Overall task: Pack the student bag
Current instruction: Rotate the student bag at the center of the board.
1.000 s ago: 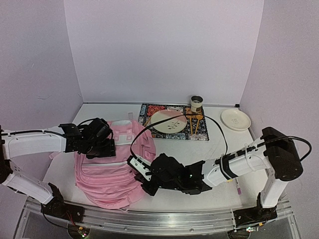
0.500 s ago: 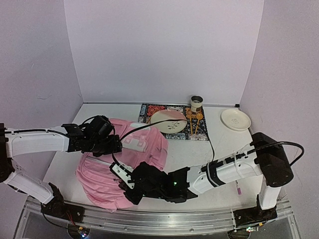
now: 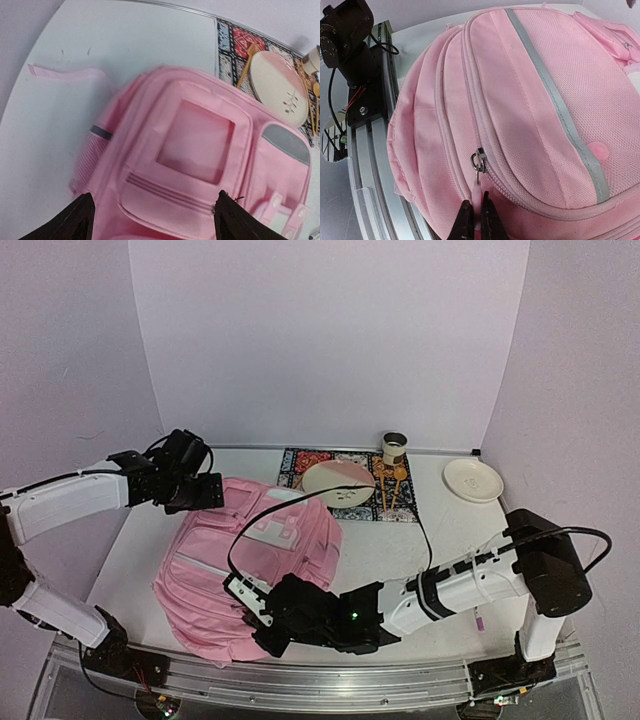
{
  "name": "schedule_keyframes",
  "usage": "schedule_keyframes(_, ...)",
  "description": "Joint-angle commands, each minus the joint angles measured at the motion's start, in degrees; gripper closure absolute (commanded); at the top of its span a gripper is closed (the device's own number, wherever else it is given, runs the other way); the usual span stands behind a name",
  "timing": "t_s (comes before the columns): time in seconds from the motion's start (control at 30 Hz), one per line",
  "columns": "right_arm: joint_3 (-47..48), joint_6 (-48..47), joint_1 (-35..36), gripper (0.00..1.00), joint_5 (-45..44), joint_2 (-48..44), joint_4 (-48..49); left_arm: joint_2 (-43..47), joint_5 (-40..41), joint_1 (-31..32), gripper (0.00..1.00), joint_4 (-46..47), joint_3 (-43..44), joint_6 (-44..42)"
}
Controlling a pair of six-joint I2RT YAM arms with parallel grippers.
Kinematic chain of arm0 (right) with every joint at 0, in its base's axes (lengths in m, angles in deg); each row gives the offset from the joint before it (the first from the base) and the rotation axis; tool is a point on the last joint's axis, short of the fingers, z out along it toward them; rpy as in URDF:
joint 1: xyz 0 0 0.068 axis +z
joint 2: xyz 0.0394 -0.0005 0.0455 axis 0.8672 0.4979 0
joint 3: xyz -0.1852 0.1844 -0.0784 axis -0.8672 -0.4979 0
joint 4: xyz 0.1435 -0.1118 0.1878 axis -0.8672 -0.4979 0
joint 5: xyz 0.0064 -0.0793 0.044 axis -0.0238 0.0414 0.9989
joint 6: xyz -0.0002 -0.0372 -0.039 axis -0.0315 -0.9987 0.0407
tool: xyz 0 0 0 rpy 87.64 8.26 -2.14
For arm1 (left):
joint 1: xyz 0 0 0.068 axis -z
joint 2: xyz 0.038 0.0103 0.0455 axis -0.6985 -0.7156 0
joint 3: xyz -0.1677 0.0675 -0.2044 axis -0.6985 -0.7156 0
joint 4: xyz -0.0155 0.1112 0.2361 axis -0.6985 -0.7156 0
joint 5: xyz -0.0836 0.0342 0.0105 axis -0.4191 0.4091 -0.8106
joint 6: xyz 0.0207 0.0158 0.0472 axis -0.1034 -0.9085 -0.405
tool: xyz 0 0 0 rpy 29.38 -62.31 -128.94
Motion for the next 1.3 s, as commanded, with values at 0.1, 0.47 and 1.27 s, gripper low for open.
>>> schedule_keyframes(0.1, -0.6, -0.2, 0.8, 1.0, -0.6, -3.5, -1.6, -9.7, -6.8, -9.0, 0.16, -1.0, 7.8, -9.7)
schedule_keyframes(0.47, -0.4, -0.9, 0.8, 1.0, -1.0, -3.5, -2.2, -17.1, -25.7, -15.2, 0.23, 3.3, 8.3, -10.0)
schedule_keyframes(1.27, 2.5, 2.4, -5.1, 1.0, -0.3, -7.5, -11.7, 8.3, -22.4, -18.6, 1.0, 8.4, -13.3, 7.1)
